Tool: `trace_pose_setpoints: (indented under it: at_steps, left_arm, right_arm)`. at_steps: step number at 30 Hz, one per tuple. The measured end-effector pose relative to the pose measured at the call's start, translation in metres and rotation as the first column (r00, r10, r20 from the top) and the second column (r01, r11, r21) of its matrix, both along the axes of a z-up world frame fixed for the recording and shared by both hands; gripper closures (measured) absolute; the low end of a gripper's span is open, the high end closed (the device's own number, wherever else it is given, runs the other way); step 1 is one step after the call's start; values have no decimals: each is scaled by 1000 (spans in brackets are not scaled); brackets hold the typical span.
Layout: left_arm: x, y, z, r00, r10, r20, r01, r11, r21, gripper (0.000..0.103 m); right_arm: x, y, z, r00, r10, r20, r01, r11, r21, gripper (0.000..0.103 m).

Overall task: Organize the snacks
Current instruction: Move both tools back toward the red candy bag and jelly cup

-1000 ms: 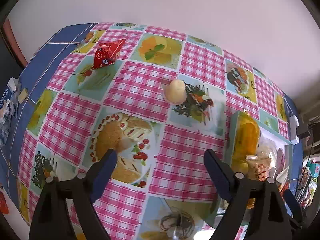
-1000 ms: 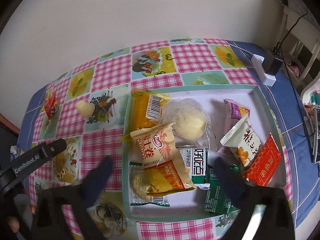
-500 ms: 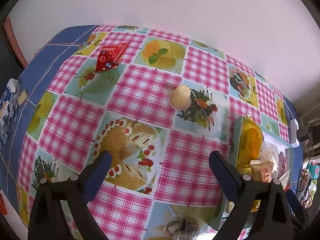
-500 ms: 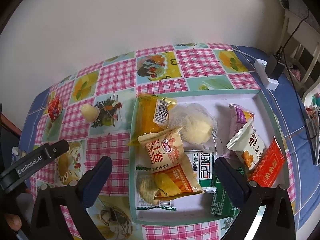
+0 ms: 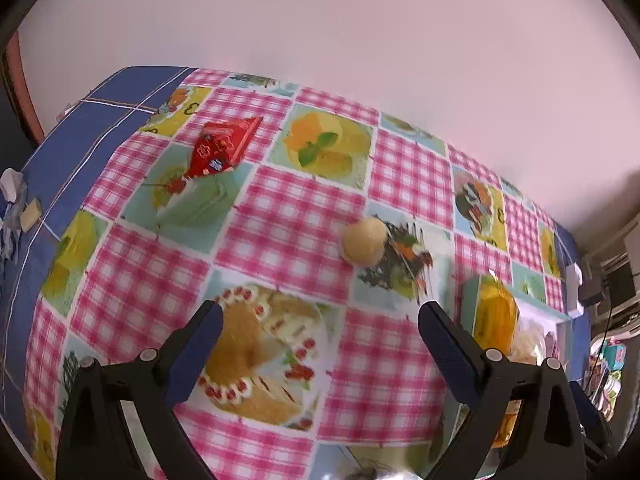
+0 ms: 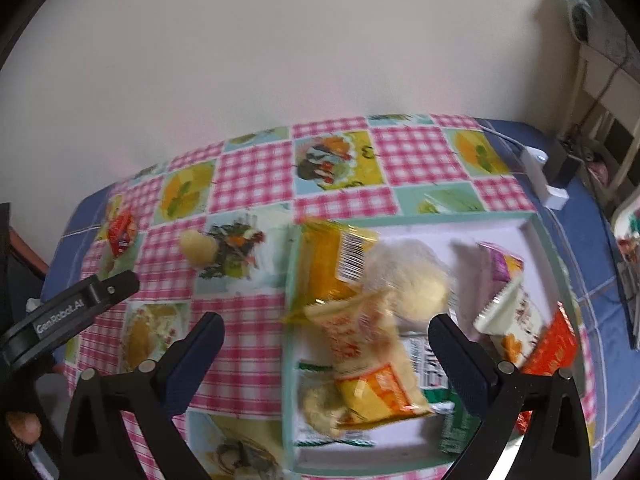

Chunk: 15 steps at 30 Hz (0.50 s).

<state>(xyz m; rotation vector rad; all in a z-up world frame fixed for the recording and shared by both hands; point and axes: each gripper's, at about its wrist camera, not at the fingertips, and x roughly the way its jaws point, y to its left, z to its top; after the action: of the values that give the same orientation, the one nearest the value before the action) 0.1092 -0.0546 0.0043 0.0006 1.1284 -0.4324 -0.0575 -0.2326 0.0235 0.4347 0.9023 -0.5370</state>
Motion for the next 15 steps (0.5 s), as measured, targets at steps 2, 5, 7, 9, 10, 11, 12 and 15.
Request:
trace_pose_setpoints:
  at_steps: [2,5,7,9,10,11,12,15]
  left_arm:
    - [10,7,1,1000,14,-4,-14,1000,-10,5]
    - [26,17,5,1000,-12,2,12,999,-44,5]
    - [41,25,8,1000,-15,7,16,999,-46,5]
    - [56,34,10,1000,-7,7,8,999,-48,5]
    - [64,39,12,1000,0,14,1,999,-38,5]
    - [70,43,14,1000,5,21,-4,1000,-31,5]
    - [80,48,15,1000,12,26,-12,1000,-23,5]
    - [105,58,12,1000,12,4,-11,1000,-22,5]
  right_arm:
    - [9,3,3,1000,15,13,-16,1000,13,0]
    - [26,8,5,999,46,24,-46,999,27,0]
    - [39,12,4,998,66,23,-67,997,36,0]
    - [54,14,4,996,80,27,-82,995,61,0]
    - [61,15,3,996,85,31,-87,994,72,0]
    - [71,16,3,995,93,34,-95,992,79,0]
    - [77,17,3,994,100,31,-103,992,77,0]
    - [101,20,-3,992,125,9,-125,990,62,0]
